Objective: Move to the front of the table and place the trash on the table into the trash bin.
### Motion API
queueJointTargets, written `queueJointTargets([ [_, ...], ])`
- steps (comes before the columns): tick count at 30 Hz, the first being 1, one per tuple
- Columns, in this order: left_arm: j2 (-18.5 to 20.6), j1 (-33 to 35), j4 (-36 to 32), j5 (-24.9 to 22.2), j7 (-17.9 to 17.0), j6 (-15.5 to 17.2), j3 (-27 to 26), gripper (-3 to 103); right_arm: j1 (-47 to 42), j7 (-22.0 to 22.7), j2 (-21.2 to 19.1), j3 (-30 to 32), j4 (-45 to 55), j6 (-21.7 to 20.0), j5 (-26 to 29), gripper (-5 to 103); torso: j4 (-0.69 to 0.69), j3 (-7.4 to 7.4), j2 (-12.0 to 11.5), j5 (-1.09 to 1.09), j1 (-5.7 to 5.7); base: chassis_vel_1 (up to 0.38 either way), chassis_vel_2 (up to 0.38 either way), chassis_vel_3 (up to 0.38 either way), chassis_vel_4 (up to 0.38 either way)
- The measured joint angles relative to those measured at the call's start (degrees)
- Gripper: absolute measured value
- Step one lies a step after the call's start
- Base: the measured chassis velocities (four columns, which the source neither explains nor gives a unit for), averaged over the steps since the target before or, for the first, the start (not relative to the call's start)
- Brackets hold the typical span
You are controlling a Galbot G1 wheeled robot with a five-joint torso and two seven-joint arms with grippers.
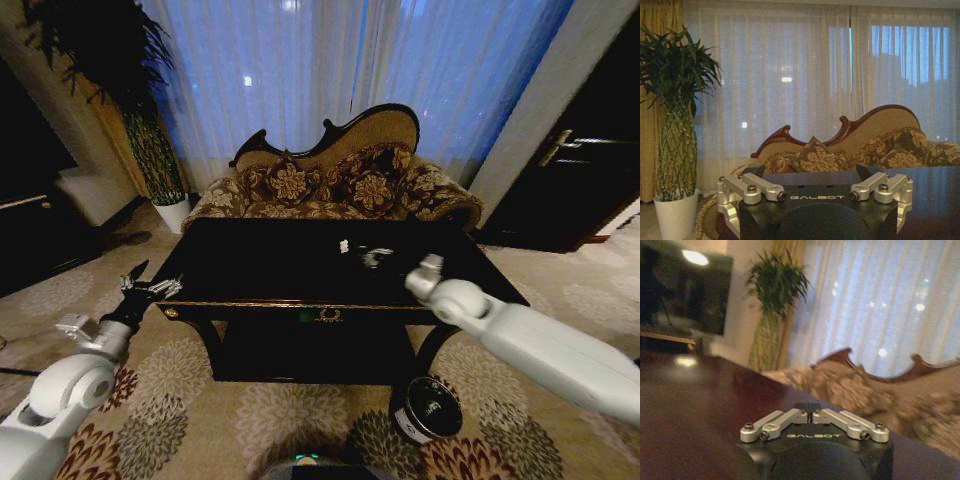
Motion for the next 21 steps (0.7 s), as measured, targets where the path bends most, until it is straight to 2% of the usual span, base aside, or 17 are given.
queueJointTargets([
  [1, 0.0, 0.0, 0.0, 0.0, 0.0, 0.0, 0.0, 100, 0.0, 0.0, 0.0, 0.0, 0.0, 0.0, 0.0, 0, 0.00, 0.00, 0.0, 0.00, 0.00, 0.000, 0.000, 0.000, 0.000],
  [3, 0.0, 0.0, 0.0, 0.0, 0.0, 0.0, 0.0, 100, -7.6, -0.2, -1.6, 7.2, 1.0, 0.9, -0.1, 0, -0.01, -0.01, 0.0, -0.01, 0.00, 0.000, 0.000, 0.000, 0.000],
  [5, 0.0, 0.0, 0.0, 0.0, 0.0, 0.0, 0.0, 100, -12.7, 0.6, -2.1, 11.6, 1.8, 1.6, 0.4, 0, 0.02, 0.00, 0.0, 0.01, 0.00, 0.000, 0.000, 0.000, 0.000],
  [8, 0.0, 0.0, 0.0, 0.0, 0.0, 0.0, 0.0, 100, -13.1, 1.4, -1.8, 12.4, 2.1, 1.7, 0.6, 0, 0.04, 0.00, 0.0, 0.00, 0.00, 0.000, 0.000, 0.000, 0.000],
  [13, 0.0, 0.0, 0.0, 0.0, 0.0, 0.0, 0.0, 100, -13.8, 3.0, 0.1, 14.1, 3.1, 1.7, 1.4, 0, 0.06, 0.01, 0.0, -0.01, 0.01, 0.000, 0.000, 0.000, 0.000],
  [16, 0.0, 0.0, 0.0, 0.0, 0.0, 0.0, 0.0, 100, -21.6, 2.9, 2.2, 23.2, 1.7, 2.2, 0.7, 0, 0.06, 0.00, 0.0, -0.03, 0.01, 0.000, 0.000, 0.000, 0.000],
  [17, 0.0, 0.0, 0.0, 0.0, 0.0, 0.0, 0.0, 100, -21.6, 2.9, 2.2, 23.2, 1.7, 2.2, 0.7, 0, 0.06, 0.00, 0.0, -0.03, 0.01, 0.000, 0.000, 0.000, 0.000],
  [21, 0.0, 0.0, 0.0, 0.0, 0.0, 0.0, 0.0, 100, -31.5, 1.9, 5.0, 31.6, -0.9, 3.8, -1.1, 0, 0.02, 0.00, 0.0, 0.00, 0.01, 0.000, 0.000, 0.000, 0.000],
])
